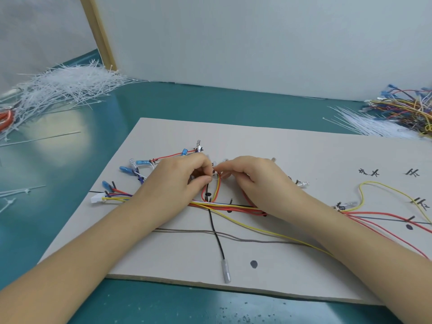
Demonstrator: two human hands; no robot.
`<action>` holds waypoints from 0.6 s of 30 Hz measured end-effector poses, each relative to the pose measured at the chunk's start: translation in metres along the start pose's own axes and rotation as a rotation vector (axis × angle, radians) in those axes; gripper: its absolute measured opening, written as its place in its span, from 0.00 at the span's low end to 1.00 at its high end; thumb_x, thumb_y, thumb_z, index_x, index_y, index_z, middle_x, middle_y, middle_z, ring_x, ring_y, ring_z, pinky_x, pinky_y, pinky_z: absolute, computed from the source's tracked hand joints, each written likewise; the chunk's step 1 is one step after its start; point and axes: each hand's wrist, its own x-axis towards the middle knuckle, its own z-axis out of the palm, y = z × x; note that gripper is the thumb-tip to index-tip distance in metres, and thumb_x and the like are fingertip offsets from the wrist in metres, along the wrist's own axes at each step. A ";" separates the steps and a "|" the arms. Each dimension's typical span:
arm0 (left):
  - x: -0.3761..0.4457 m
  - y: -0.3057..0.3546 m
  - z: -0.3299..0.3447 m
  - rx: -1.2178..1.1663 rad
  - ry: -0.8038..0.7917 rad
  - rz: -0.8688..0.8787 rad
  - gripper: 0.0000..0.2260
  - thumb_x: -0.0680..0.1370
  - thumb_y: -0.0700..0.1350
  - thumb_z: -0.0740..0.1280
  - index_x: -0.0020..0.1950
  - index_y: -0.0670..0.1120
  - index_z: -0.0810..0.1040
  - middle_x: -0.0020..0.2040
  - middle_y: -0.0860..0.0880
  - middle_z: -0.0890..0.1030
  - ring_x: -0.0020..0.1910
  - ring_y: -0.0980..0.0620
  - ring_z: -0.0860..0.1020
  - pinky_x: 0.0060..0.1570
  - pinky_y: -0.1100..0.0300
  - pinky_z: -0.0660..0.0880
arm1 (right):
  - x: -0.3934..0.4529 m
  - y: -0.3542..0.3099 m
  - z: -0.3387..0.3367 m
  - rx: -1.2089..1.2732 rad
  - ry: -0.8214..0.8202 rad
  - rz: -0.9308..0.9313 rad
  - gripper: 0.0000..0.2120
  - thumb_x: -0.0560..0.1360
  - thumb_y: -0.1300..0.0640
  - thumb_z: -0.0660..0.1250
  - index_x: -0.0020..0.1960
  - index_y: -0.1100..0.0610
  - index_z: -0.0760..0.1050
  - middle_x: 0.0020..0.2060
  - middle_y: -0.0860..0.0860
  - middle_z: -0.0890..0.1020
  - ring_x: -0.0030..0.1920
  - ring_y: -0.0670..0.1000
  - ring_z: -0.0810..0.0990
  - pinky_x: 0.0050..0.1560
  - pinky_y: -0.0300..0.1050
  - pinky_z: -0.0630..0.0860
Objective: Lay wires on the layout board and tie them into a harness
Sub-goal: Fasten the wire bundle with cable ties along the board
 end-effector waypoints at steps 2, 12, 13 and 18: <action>0.000 0.000 -0.001 0.008 0.006 0.006 0.04 0.72 0.36 0.70 0.41 0.45 0.78 0.37 0.52 0.80 0.39 0.57 0.75 0.43 0.62 0.70 | -0.001 0.000 -0.001 -0.003 -0.007 -0.016 0.23 0.75 0.70 0.54 0.62 0.53 0.77 0.56 0.51 0.81 0.57 0.49 0.77 0.56 0.34 0.66; 0.001 0.004 0.003 0.182 0.006 0.072 0.05 0.71 0.35 0.70 0.40 0.44 0.77 0.35 0.48 0.79 0.36 0.47 0.75 0.39 0.52 0.72 | 0.002 0.000 0.001 0.018 0.021 -0.011 0.19 0.78 0.68 0.55 0.60 0.55 0.78 0.54 0.50 0.82 0.57 0.49 0.78 0.58 0.38 0.69; 0.001 0.005 0.003 0.166 0.018 0.054 0.05 0.71 0.35 0.70 0.39 0.44 0.77 0.36 0.49 0.80 0.36 0.48 0.75 0.40 0.53 0.71 | 0.002 0.001 0.002 0.032 0.030 0.004 0.17 0.78 0.67 0.55 0.60 0.56 0.77 0.54 0.50 0.83 0.57 0.49 0.78 0.59 0.39 0.69; 0.004 0.004 0.006 0.083 0.071 -0.049 0.05 0.71 0.35 0.70 0.39 0.45 0.79 0.36 0.52 0.80 0.36 0.54 0.75 0.40 0.63 0.69 | 0.002 -0.001 0.000 -0.017 0.003 0.006 0.19 0.77 0.67 0.55 0.61 0.54 0.77 0.56 0.50 0.81 0.59 0.50 0.77 0.59 0.40 0.68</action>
